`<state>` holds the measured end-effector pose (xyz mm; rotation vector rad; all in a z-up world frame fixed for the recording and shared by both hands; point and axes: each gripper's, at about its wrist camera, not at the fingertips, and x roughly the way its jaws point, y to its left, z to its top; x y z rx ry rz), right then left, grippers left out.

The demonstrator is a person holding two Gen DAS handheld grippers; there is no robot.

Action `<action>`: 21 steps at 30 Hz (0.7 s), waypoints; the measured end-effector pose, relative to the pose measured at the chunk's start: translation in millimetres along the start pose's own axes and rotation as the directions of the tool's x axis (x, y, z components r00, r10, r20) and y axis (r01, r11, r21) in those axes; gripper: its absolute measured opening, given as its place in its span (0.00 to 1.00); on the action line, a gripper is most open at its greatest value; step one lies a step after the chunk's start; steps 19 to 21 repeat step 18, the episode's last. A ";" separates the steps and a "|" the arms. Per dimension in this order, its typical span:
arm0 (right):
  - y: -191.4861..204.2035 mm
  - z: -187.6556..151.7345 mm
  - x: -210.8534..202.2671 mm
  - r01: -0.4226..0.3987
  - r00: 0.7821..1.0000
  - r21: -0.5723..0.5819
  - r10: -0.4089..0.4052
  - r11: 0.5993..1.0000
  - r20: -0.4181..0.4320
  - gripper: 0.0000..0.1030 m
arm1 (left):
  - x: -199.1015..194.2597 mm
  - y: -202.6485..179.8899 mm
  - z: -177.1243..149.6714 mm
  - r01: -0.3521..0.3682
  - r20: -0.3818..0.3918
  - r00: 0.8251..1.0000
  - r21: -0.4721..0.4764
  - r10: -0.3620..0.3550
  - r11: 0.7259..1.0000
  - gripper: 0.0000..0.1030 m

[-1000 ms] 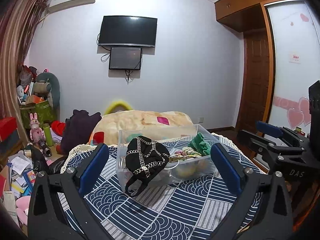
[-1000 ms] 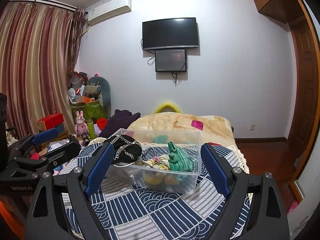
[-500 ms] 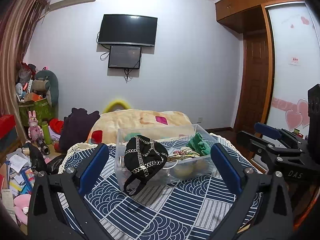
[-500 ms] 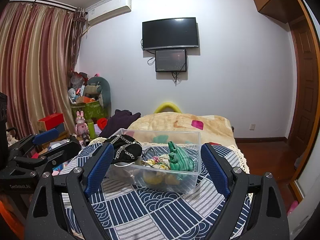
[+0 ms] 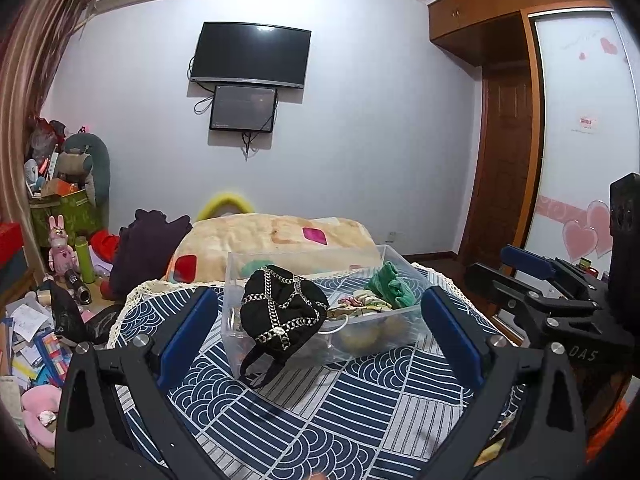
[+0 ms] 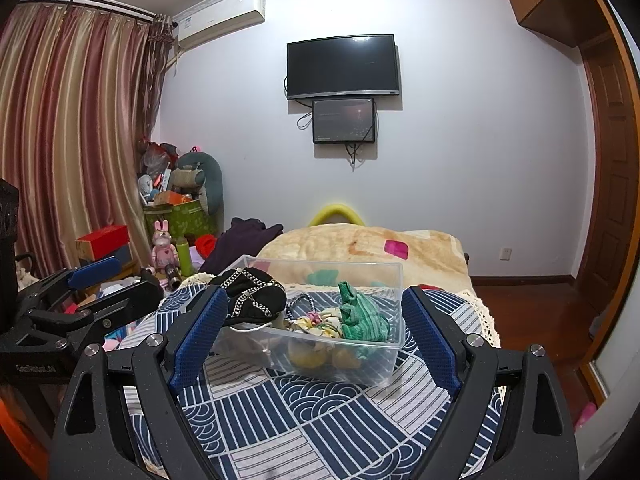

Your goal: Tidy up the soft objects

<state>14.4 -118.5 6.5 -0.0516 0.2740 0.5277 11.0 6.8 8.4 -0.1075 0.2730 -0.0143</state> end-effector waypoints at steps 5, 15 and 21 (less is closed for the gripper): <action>0.4 -0.3 -0.2 -0.001 1.000 0.001 0.001 1.000 -0.002 0.85 | -1.2 -2.1 -1.0 -0.009 0.006 1.000 0.005 0.009 1.000 1.00; -0.2 -1.2 1.6 -0.002 1.000 0.005 0.002 1.000 -0.006 0.85 | 0.0 -1.8 -2.5 0.005 -0.010 1.000 0.004 -0.005 1.000 1.00; 0.0 -1.7 1.5 -0.003 1.000 0.006 0.003 1.000 -0.008 0.85 | -0.6 -1.8 -2.3 0.014 -0.011 1.000 0.000 -0.014 1.000 1.00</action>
